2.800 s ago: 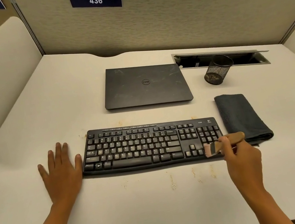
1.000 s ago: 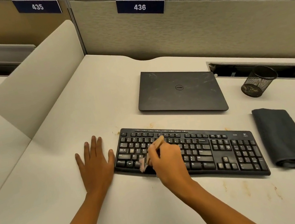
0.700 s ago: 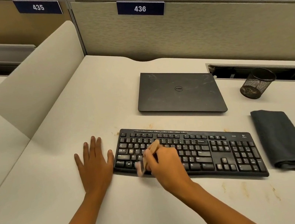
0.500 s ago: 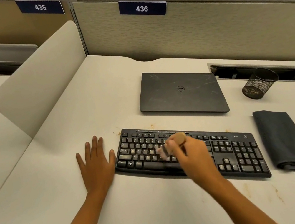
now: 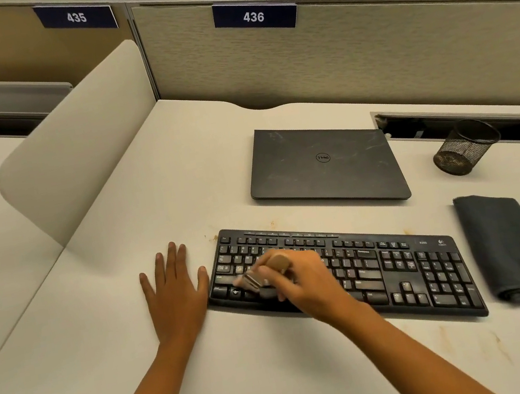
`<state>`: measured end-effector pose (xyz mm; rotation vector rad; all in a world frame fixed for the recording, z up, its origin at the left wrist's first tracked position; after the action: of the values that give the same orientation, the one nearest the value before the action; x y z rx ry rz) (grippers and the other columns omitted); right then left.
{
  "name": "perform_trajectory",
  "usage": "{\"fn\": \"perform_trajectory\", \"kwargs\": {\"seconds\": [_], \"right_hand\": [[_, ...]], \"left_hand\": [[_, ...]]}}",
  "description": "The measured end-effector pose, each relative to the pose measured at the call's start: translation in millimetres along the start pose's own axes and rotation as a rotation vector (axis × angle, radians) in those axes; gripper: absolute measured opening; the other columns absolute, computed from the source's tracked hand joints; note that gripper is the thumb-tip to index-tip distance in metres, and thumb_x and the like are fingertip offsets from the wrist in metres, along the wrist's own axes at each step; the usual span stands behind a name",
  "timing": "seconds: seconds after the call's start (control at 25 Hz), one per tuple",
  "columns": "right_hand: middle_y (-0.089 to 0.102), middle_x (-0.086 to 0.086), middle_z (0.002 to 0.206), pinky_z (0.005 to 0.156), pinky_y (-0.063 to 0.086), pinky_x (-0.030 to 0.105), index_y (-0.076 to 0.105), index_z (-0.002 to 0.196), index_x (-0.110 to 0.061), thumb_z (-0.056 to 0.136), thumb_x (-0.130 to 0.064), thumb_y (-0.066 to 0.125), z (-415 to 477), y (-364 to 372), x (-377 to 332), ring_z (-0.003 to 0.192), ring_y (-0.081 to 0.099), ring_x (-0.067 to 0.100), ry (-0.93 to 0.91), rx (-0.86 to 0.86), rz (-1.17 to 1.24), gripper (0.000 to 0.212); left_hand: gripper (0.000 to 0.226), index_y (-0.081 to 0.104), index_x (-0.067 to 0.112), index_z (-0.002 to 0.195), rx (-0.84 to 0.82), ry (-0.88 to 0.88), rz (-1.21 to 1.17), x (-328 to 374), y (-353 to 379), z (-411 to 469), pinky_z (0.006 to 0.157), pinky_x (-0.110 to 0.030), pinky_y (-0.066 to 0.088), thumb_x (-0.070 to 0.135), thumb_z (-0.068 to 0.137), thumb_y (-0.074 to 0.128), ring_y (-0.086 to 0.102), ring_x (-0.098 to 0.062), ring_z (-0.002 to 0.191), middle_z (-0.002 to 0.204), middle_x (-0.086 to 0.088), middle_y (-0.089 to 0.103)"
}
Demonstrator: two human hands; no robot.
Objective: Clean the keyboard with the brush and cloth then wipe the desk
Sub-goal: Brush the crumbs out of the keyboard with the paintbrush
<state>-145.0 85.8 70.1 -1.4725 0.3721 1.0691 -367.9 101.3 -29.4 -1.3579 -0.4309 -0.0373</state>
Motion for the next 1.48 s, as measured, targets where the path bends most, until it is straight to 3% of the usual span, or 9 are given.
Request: {"fn": "perform_trajectory", "kwargs": {"seconds": [0.12,0.24,0.36,0.48,0.68,0.96,1.28,1.4,1.48], "right_hand": [[0.072,-0.002,0.092,0.061,0.052,0.018,0.071,0.101,-0.011,0.097,-0.025,0.055,30.5,26.3,-12.4,0.064,0.060,-0.005,-0.053,0.000,0.057,0.021],[0.072,-0.009,0.095,0.065,0.051,0.016,0.073,0.103,-0.016,0.096,-0.027,0.057,37.5,21.3,-14.1,0.075,0.063,-0.004,-0.073,0.054,0.100,0.021],[0.067,-0.013,0.071,0.049,0.040,0.016,0.071,0.094,-0.026,0.095,-0.028,0.056,19.2,-18.2,6.2,0.056,0.055,0.005,0.057,0.182,0.143,0.015],[0.061,-0.001,0.057,0.041,0.033,0.015,0.069,0.079,-0.021,0.094,-0.031,0.056,-20.3,-75.4,40.9,0.048,0.050,0.013,0.084,0.271,-0.056,0.021],[0.063,-0.012,0.064,0.052,0.047,0.014,0.066,0.079,-0.024,0.089,-0.061,0.038,-70.3,-126.8,69.6,0.074,0.062,0.008,0.092,0.326,-0.313,0.047],[0.048,-0.022,0.060,0.054,0.036,0.004,0.067,0.075,-0.011,0.093,-0.036,0.044,-10.5,-34.1,30.8,0.057,0.052,-0.004,-0.031,0.245,-0.079,0.039],[0.067,-0.001,0.071,0.058,0.044,0.018,0.068,0.082,-0.007,0.096,-0.026,0.056,57.4,48.0,-3.3,0.060,0.056,0.003,-0.031,0.240,0.162,0.026],[0.066,0.012,0.068,0.053,0.047,0.030,0.069,0.082,-0.006,0.096,-0.028,0.056,57.1,32.4,3.0,0.053,0.055,0.017,0.095,0.160,0.260,0.030],[0.068,0.016,0.077,0.053,0.046,0.024,0.070,0.088,-0.005,0.096,-0.026,0.056,65.0,13.3,17.9,0.059,0.055,0.018,0.256,0.130,0.311,0.027]], "left_hand": [[0.070,0.031,0.018,0.152,0.009,0.034,0.029,-2.1,0.3,-0.8,0.119,-0.051,0.005,0.051,0.092,0.020,0.018,-0.024,0.149,0.161,0.000,0.023],[0.074,0.030,0.019,0.153,0.015,0.040,0.041,-3.0,0.8,-0.4,0.119,-0.051,0.005,0.054,0.090,0.014,0.017,-0.022,0.149,0.161,0.001,0.022],[0.074,0.030,0.019,0.153,0.013,0.022,0.021,-0.9,0.2,-0.4,0.119,-0.050,0.004,0.054,0.089,0.014,0.017,-0.021,0.149,0.161,0.001,0.023],[0.070,0.033,0.017,0.151,0.020,0.024,0.018,-1.3,0.5,0.1,0.118,-0.052,0.007,0.051,0.091,0.021,0.020,-0.024,0.149,0.160,-0.001,0.027],[0.066,0.033,0.017,0.152,0.020,0.021,0.036,-3.5,4.3,-0.1,0.118,-0.053,0.008,0.047,0.093,0.028,0.021,-0.025,0.148,0.160,-0.002,0.026],[0.063,0.029,0.018,0.153,-0.001,0.012,0.024,-1.3,3.3,0.2,0.119,-0.051,0.003,0.045,0.096,0.030,0.016,-0.022,0.150,0.161,0.001,0.022],[0.072,0.028,0.020,0.153,-0.001,0.027,0.048,-3.1,3.7,-0.2,0.119,-0.050,0.004,0.056,0.092,0.016,0.014,-0.021,0.150,0.162,0.002,0.020],[0.073,0.029,0.020,0.153,0.012,0.028,0.042,-3.0,3.0,0.1,0.119,-0.050,0.005,0.055,0.092,0.014,0.017,-0.021,0.149,0.161,0.001,0.022],[0.072,0.031,0.019,0.152,0.014,0.030,0.039,-2.1,2.6,-0.3,0.119,-0.051,0.007,0.054,0.092,0.016,0.019,-0.023,0.149,0.160,0.000,0.024]]}}
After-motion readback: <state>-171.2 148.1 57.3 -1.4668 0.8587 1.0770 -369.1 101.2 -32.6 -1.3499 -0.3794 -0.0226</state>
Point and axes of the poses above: each hand's wrist, its own z-axis towards the middle knuckle, its own y-axis out of the palm, x = y × z, the point moved 1 cm from there along z, towards the middle knuckle
